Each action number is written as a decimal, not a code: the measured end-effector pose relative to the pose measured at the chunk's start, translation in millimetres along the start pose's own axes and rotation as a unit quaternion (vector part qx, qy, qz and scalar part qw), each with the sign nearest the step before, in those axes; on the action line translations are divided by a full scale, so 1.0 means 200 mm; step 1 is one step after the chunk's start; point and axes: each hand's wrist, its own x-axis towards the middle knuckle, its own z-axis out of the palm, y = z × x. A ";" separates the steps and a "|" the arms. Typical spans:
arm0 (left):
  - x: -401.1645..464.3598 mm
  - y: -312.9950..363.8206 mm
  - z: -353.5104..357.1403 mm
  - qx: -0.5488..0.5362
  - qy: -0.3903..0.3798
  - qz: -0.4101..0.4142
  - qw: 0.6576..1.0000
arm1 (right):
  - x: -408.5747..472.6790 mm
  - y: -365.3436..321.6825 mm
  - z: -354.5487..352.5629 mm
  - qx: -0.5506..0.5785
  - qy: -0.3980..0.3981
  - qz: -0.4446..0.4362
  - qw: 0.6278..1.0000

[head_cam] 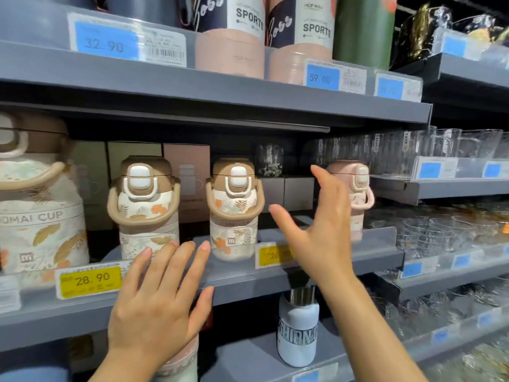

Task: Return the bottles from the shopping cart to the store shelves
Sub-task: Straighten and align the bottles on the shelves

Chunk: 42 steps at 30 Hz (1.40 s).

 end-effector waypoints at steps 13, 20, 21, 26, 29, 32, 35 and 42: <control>-0.01 0.00 -0.01 -0.006 -0.003 -0.002 1.000 | 0.06 -0.18 0.32 -0.026 -0.166 0.045 0.985; 0.00 0.00 0.00 0.002 0.002 0.000 1.000 | 0.16 0.01 0.16 -0.023 -0.160 0.061 0.985; 0.00 0.00 0.00 0.002 0.001 0.001 1.000 | 0.17 0.02 0.15 -0.020 -0.161 0.064 0.985; -0.01 0.00 -0.01 -0.001 0.000 -0.001 1.000 | 0.16 0.03 0.16 -0.047 -0.167 0.047 0.984; 0.00 0.00 -0.01 -0.012 -0.007 -0.005 1.000 | 0.16 0.04 0.16 -0.045 -0.166 0.048 0.984; 0.00 0.00 -0.01 -0.014 -0.007 -0.006 1.000 | 0.17 0.05 0.15 -0.025 -0.165 0.055 0.984; 0.00 0.00 -0.01 -0.017 -0.007 -0.004 1.000 | 0.18 0.06 0.13 -0.022 -0.170 0.063 0.983; -0.01 0.00 -0.01 -0.025 -0.012 -0.001 1.000 | 0.18 0.06 0.10 -0.020 -0.177 0.065 0.982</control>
